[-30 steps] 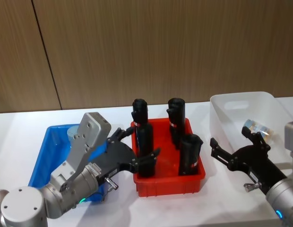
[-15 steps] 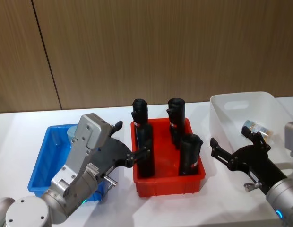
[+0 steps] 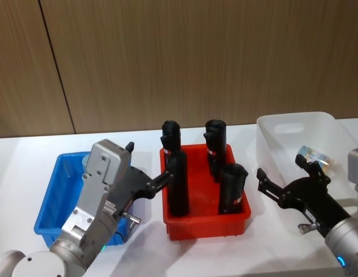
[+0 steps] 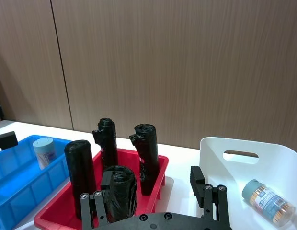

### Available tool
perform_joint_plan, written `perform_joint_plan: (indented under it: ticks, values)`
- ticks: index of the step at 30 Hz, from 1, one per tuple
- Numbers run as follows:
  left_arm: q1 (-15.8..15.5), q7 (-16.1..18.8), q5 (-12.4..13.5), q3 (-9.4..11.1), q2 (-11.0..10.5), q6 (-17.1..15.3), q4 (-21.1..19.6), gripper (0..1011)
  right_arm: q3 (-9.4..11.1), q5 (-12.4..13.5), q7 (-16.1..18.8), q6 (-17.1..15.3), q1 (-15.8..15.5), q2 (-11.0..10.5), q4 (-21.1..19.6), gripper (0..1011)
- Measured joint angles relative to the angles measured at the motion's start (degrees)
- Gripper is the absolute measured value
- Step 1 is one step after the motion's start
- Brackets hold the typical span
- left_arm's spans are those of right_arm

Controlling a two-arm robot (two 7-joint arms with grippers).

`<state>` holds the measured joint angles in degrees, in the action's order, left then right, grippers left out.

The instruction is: Pick the cotton swabs from the blue box and place them into the white box.

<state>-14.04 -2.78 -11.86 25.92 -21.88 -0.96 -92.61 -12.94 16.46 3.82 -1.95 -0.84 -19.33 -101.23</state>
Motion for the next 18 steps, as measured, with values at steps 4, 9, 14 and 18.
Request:
perform_joint_plan:
  ticks: [4,9,14,18]
  values:
    - [0.3,1.4,0.3,0.1,0.0,0.1,-0.4,1004,0.0,0.0,0.0,0.0,0.0,0.0,0.0,1001]
    - [0.5,2.1,0.4,0.1,0.0,0.2,-0.6,1004,0.0,0.0,0.0,0.0,0.0,0.0,0.0,1001]
    - [0.5,2.1,0.4,0.1,0.0,0.2,-0.6,1004,0.0,0.0,0.0,0.0,0.0,0.0,0.0,1001]
    - [0.5,2.2,0.4,0.1,0.0,0.2,-0.6,1004,0.0,0.1,0.3,0.0,0.0,0.0,0.0,1001]
